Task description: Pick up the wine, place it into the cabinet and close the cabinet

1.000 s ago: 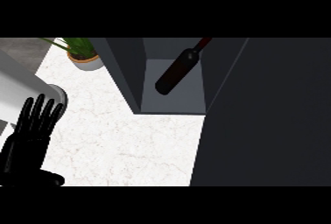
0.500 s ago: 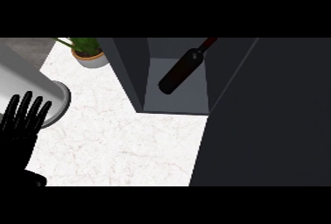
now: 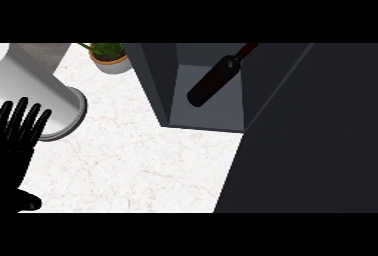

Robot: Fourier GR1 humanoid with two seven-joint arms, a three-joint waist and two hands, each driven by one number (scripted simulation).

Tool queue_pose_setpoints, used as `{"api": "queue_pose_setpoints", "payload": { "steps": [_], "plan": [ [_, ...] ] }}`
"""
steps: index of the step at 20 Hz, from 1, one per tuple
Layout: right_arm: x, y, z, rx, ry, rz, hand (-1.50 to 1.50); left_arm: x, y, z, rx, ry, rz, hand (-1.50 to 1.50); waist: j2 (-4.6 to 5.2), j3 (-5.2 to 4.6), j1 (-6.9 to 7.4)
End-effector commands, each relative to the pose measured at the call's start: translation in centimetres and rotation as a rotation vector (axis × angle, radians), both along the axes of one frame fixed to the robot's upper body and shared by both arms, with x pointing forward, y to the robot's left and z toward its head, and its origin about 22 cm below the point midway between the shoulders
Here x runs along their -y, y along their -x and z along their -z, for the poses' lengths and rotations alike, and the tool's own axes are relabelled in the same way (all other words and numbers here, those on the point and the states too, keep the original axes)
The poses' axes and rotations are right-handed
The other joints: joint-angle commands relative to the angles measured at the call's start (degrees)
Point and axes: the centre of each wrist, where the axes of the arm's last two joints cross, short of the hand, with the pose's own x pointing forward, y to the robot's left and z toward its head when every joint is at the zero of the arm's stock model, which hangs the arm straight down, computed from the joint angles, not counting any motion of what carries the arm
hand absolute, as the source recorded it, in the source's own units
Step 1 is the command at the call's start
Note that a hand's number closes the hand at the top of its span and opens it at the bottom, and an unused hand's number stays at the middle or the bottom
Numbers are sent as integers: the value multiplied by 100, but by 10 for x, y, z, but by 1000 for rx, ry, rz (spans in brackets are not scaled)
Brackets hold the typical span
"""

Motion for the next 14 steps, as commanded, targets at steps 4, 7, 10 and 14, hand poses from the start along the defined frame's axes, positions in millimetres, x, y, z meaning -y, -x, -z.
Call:
{"api": "queue_pose_setpoints", "payload": {
  "steps": [4,7,10,14],
  "plan": [
    [-62,-22,-11,-91,-138,-143,150,-9,-4,-3,5,-13,6,-150,-9,1,57],
    [-95,-45,-32,-103,-166,-136,150,-16,1,3,-10,-3,-2,-150,-25,3,-1],
    [-139,-72,-48,-134,-157,-115,150,-20,5,1,-10,2,-16,-150,-49,21,-47],
    [-169,-110,-68,-159,-159,-81,150,-33,5,13,-16,10,-50,-150,-23,36,-198]
  ]
}}
